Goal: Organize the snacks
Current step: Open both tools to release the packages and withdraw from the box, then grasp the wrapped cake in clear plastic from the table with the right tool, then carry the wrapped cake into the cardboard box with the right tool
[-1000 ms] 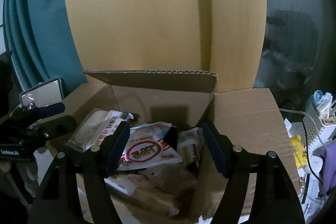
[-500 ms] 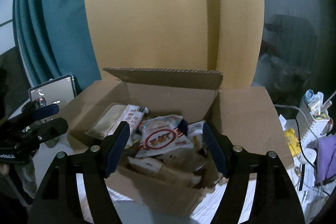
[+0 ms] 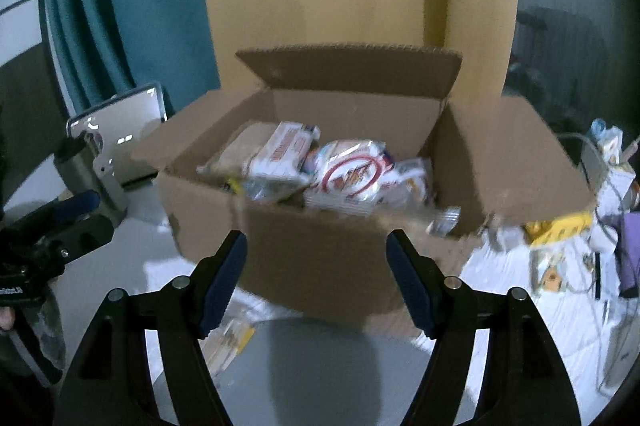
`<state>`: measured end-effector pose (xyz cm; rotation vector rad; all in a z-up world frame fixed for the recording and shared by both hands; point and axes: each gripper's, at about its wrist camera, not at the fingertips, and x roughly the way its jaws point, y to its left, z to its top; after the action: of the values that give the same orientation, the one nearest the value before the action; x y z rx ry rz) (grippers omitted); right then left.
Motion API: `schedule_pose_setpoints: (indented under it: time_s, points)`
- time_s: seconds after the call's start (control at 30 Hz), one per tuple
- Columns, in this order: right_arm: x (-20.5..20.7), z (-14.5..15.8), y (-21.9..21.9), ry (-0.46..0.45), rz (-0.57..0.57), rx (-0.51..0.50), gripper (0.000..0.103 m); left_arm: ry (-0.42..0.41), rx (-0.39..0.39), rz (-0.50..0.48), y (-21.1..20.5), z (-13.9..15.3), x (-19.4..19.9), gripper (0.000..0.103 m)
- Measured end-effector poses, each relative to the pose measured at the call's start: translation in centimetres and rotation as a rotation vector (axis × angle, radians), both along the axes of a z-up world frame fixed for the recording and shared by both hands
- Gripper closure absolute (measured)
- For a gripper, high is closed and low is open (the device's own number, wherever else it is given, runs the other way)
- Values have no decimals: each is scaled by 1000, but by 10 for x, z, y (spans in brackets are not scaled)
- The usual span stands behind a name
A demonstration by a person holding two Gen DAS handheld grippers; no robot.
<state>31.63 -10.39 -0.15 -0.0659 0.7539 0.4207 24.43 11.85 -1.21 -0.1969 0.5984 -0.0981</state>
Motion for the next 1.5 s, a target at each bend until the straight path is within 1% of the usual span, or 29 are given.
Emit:
schedule_pose_setpoints:
  time_s: [0.2,0.3,0.43,0.5,0.73,0.83,0.87,0.9,1.0,1.07,1.2,1.37,1.5]
  points:
    - [-19,-29,27,60,20,-22,28,43,-22,32,26,-26,-22,7]
    - [-26,-45,45,94,38,-28,28,52,-27,46,36,-34,-30,7]
    - [-30,-66,68,149,52,-36,26,63,-32,62,48,-42,-41,7]
    - [-30,-78,79,188,59,-36,21,69,-31,63,53,-45,-46,7]
    - [-31,-113,103,268,70,-81,21,86,-23,73,62,-52,-54,7]
    - [-34,-114,111,249,89,-112,21,91,-27,84,65,-54,-55,7]
    - [-35,-114,112,249,101,-114,27,91,-27,87,65,-54,-55,7]
    - [-36,-113,114,246,116,-113,37,91,-27,88,65,-54,-55,7]
    - [-40,-108,116,227,161,-120,45,89,-16,86,60,-51,-54,7]
    - [-44,-106,114,218,187,-110,47,88,-9,84,57,-49,-53,7]
    - [-48,-99,103,209,201,-80,49,84,7,80,48,-43,-50,7]
    - [-54,-83,90,182,215,-59,50,71,19,70,33,-35,-45,7]
    - [-56,-62,73,145,211,-39,50,59,32,55,16,-26,-40,7]
